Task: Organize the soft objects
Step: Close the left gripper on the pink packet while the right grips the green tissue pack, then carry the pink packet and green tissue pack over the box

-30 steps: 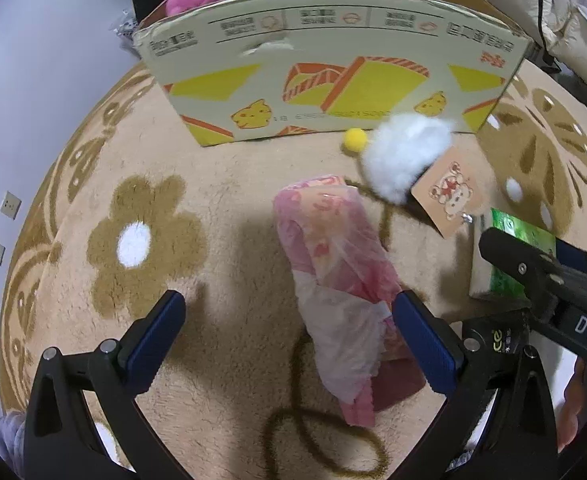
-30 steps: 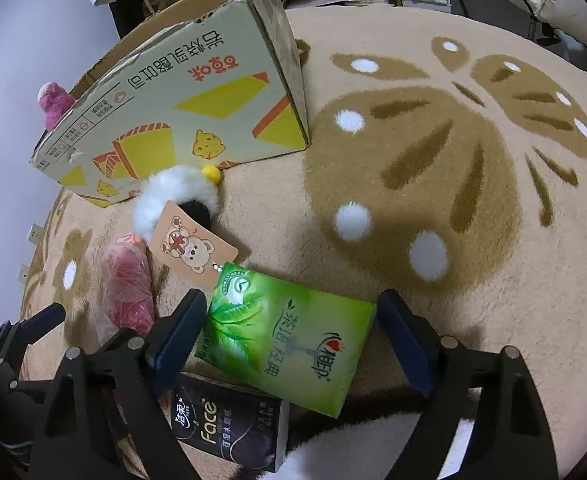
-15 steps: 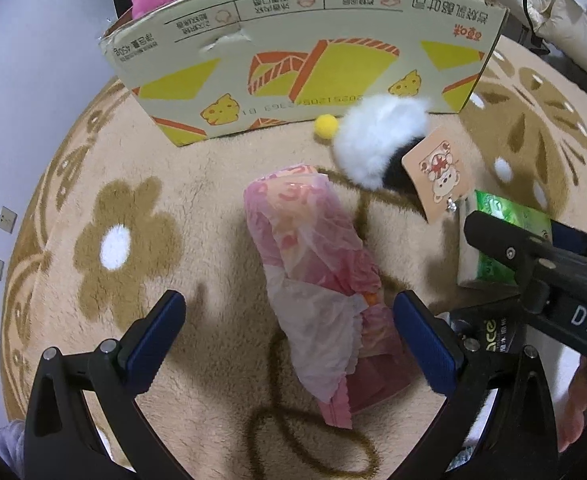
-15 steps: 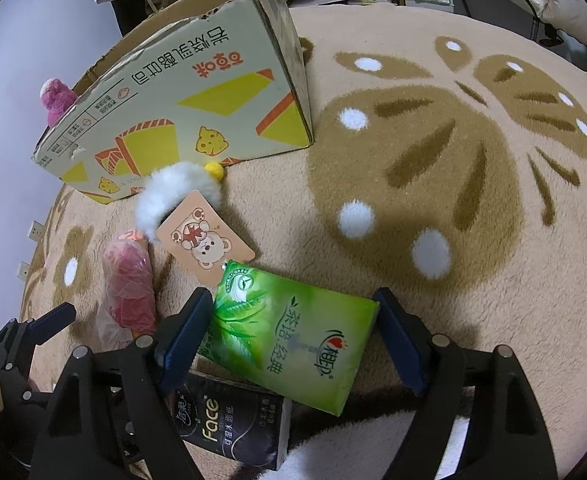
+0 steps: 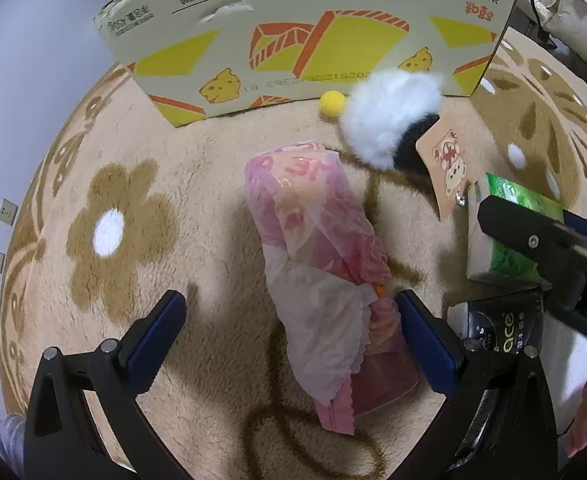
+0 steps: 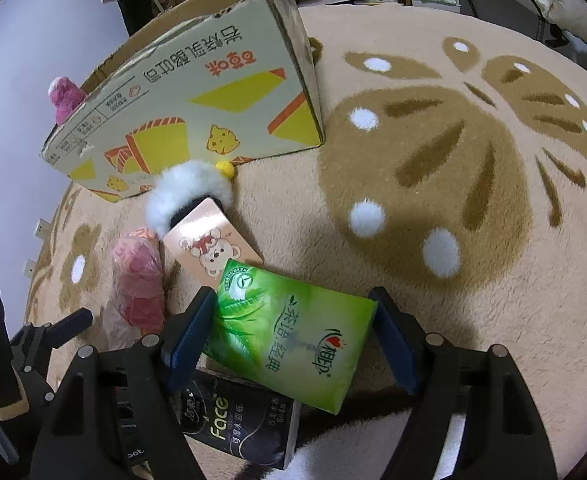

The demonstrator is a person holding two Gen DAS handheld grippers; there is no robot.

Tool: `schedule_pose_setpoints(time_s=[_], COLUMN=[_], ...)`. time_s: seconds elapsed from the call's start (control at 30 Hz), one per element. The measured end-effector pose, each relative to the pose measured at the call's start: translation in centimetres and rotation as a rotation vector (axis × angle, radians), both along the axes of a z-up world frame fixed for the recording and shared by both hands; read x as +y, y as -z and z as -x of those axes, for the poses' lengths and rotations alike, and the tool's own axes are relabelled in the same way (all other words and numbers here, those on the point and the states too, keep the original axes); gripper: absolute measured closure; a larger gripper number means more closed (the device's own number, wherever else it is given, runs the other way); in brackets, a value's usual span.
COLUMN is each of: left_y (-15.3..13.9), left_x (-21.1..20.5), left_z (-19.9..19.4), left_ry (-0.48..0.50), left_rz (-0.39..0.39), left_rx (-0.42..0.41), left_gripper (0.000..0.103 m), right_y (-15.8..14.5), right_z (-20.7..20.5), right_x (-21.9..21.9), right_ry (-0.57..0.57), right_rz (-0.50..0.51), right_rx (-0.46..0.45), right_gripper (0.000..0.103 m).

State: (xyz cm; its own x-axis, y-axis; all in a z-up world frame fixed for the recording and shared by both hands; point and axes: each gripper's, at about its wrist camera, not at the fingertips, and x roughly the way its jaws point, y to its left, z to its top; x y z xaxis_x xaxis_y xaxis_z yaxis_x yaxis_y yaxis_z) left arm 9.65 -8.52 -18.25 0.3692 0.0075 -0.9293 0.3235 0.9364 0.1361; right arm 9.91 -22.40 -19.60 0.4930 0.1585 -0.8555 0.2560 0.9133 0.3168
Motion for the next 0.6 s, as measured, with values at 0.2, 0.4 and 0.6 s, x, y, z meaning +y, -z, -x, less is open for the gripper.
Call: schedule_pose_setpoints(time_s=[0.2, 0.4, 0.6], left_y=[-0.1, -0.4, -0.9], left_x=[-0.3, -0.1, 1.0], left_z=[0.8, 1.0, 1.1], left_ry=[0.059, 0.059, 0.031], left_rz=[0.053, 0.095, 0.083], left_rx=[0.017, 0.046, 0.018], left_gripper=[0.052, 0.058, 0.061], right_y=[-0.3, -0.6, -1.4], right_z=[0.4, 0.8, 1.5], right_x=[-0.5, -0.5, -0.7], right_ry=[0.001, -0.002, 0.009], right_rz=[-0.003, -0.001, -0.004], right_rx=[-0.014, -0.034, -0.072], right_gripper=[0.022, 0.022, 0.022])
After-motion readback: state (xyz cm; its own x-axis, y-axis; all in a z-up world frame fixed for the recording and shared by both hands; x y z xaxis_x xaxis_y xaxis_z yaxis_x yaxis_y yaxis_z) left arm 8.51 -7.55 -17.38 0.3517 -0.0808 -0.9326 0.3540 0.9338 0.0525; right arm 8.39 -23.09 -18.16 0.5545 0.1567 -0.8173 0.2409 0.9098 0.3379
